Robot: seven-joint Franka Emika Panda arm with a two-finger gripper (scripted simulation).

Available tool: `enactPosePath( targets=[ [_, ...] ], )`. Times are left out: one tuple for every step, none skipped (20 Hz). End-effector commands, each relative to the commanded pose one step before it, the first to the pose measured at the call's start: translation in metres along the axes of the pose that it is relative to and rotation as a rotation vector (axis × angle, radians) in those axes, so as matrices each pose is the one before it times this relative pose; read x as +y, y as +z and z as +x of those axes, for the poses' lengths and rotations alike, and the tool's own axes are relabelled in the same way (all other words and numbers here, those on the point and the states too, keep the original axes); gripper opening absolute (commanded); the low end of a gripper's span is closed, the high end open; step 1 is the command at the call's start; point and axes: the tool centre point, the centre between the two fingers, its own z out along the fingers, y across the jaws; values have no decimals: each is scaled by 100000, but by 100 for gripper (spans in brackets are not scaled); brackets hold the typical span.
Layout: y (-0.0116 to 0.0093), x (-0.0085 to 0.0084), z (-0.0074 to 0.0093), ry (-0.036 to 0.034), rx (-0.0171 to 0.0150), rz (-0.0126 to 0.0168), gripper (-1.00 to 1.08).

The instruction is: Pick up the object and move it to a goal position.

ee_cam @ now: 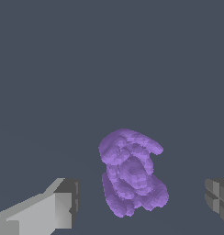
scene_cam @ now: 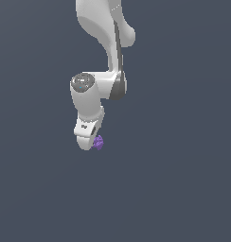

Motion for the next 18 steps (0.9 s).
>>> enactPosePath(
  targets=[
    [292, -11, -372, -3887, 18, 224, 100],
    [97, -11, -125, -1207, 7, 80, 100],
    [87, -11, -114, -1089, 8, 72, 100],
    [78, -11, -101, -977, 8, 64, 100],
    [69, -11, -90, -861, 8, 56, 100],
    [60, -10, -76, -748, 8, 49, 100],
    [50, -9, -65, -632, 7, 41, 100],
    [41, -8, -54, -516, 6, 33, 100],
    [32, -7, -41, -402, 5, 26, 100],
    [23, -5, -31, -284, 4, 18, 100],
    [14, -3, -20, -169, 2, 11, 100],
    [5, -1, 1, -69, 1, 4, 100],
    [-18, 0, 12, 408, -9, -2, 100],
    [39, -1, -2, 0, 0, 0, 100],
    [117, -3, -6, 0, 0, 0, 100],
    [194, -5, -11, 0, 0, 0, 100],
    [271, -7, 27, -69, 2, 2, 100],
    [346, -11, -19, 0, 0, 0, 100]
  ],
)
